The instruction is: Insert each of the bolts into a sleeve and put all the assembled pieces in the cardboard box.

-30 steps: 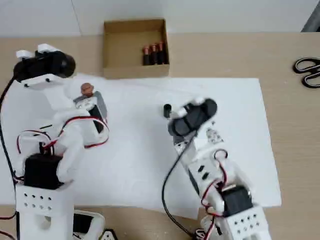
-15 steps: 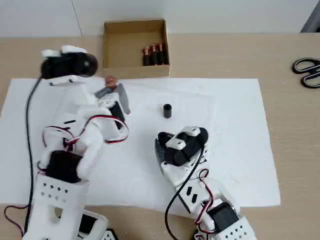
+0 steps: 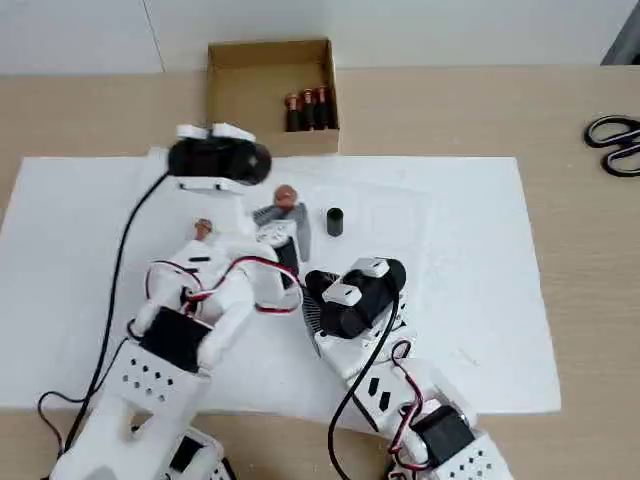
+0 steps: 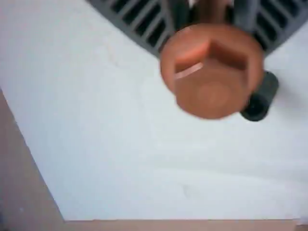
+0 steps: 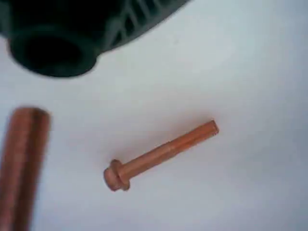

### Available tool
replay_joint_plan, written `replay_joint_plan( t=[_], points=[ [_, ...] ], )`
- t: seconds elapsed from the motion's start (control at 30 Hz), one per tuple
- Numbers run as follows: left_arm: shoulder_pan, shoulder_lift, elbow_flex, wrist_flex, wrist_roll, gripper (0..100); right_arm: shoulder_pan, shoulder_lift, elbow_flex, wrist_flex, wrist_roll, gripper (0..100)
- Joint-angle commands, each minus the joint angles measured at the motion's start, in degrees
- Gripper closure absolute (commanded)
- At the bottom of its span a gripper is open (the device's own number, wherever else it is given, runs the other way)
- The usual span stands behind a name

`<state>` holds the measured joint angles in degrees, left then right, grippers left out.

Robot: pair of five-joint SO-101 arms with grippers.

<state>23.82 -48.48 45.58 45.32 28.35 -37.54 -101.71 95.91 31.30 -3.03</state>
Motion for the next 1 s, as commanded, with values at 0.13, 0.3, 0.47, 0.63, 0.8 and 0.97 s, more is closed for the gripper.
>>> replay_joint_plan(
  t=[0.13,0.3,0.47,0.63,0.8,0.97],
  points=[
    [2.29,-1.67,-0.84,0.62,0.09,99,-0.13,-0.66,0.26,-1.71,-0.62,99.5],
    [2.29,-1.67,-0.84,0.62,0.09,99,-0.04,-0.66,0.26,-1.63,-0.62,99.5],
    [2.29,-1.67,-1.27,2.2,0.09,99,0.04,-0.66,0.26,-1.63,-0.62,99.5],
    [2.37,-1.67,-4.18,6.42,0.09,99,0.04,-0.66,0.26,-1.63,-0.62,99.5],
    [3.08,-1.67,-4.26,7.03,0.09,99,0.04,-0.66,0.26,-1.63,-0.62,99.5],
    [5.01,-1.67,-4.7,6.77,0.09,99,0.04,-0.66,0.26,-1.63,-0.62,99.5]
  ],
)
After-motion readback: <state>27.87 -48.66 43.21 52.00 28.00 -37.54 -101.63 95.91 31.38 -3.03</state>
